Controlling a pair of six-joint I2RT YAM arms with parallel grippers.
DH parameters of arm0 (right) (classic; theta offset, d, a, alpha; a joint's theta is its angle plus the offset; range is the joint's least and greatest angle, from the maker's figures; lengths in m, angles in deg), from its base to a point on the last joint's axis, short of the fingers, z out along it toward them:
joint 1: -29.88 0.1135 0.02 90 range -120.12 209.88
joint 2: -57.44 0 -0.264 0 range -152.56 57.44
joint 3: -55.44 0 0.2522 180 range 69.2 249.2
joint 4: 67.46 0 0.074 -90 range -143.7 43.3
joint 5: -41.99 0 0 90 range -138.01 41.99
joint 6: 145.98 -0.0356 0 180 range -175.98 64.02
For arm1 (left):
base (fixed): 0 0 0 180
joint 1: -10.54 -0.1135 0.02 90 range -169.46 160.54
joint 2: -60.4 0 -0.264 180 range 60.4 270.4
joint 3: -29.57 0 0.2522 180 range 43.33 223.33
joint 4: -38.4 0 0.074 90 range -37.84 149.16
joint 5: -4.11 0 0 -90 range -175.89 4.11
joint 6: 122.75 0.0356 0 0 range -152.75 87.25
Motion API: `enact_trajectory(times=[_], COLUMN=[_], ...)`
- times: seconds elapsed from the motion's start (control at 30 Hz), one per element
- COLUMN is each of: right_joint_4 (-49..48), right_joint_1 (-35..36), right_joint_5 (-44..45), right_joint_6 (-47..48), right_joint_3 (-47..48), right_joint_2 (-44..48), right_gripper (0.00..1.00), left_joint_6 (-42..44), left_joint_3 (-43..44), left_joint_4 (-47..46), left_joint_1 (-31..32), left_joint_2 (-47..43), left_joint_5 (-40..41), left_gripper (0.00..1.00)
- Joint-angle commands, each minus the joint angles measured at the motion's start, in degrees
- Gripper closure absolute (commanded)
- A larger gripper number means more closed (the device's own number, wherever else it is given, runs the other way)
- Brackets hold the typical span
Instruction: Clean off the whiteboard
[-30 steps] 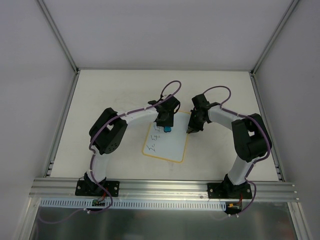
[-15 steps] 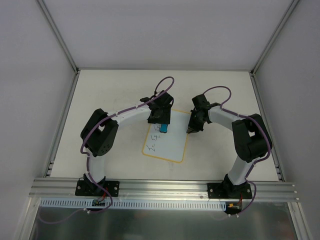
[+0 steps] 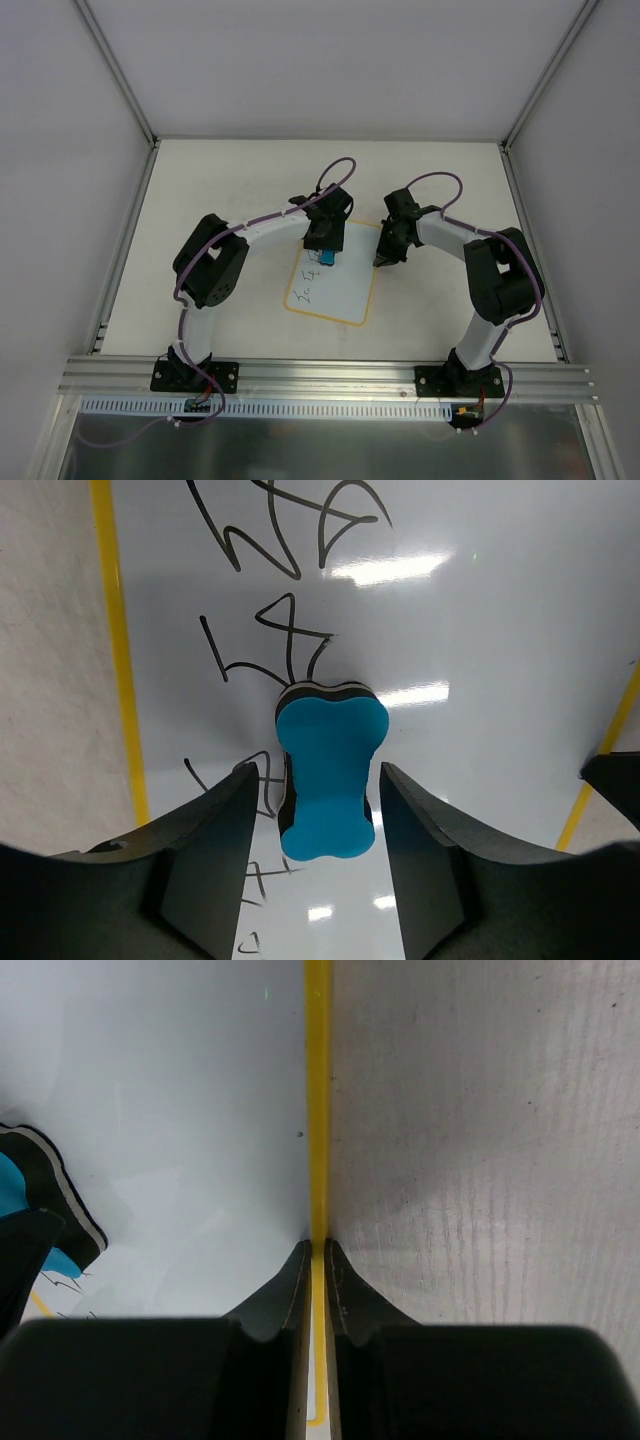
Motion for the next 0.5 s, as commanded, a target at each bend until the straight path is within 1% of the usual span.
enact_trajectory(times=[0.0,0.2,0.27,0.3,0.4,0.43,0.47], right_joint_4=[2.44,2.44,2.53,2.45,2.53,2.53,2.53], right_joint_1=[0.09,0.09,0.01,0.01,0.18,0.09,0.09], right_joint_5=[2.11,2.54,2.55,2.55,2.55,2.55,2.55], right_joint_6=[1.5,1.15,1.06,1.06,0.89,0.89,0.89], right_joint_3=[-2.04,-2.22,-2.31,-2.39,-2.31,-2.22,-2.13], right_joint_2=[-1.78,-2.13,-2.3,-2.48,-2.74,-3.01,-3.1], right_gripper=[0.91,0.91,0.92,0.91,0.91,0.91,0.91], left_joint_6=[1.11,1.55,1.72,1.81,3.13,3.39,3.92], left_joint_3=[0.94,0.15,-0.46,-0.72,-2.39,-3.88,-4.85], left_joint_4=[0.88,0.97,0.97,0.97,1.4,1.58,2.02], left_joint_1=[0.57,0.57,0.57,0.57,0.57,0.57,0.57], left_joint_2=[0.67,0.93,0.58,0.49,-0.65,-1.26,-1.79], left_joint_5=[-0.69,-0.33,-0.68,-0.77,-0.25,0.19,0.71], left_gripper=[0.49,0.65,0.72,0.78,0.86,0.92,0.95])
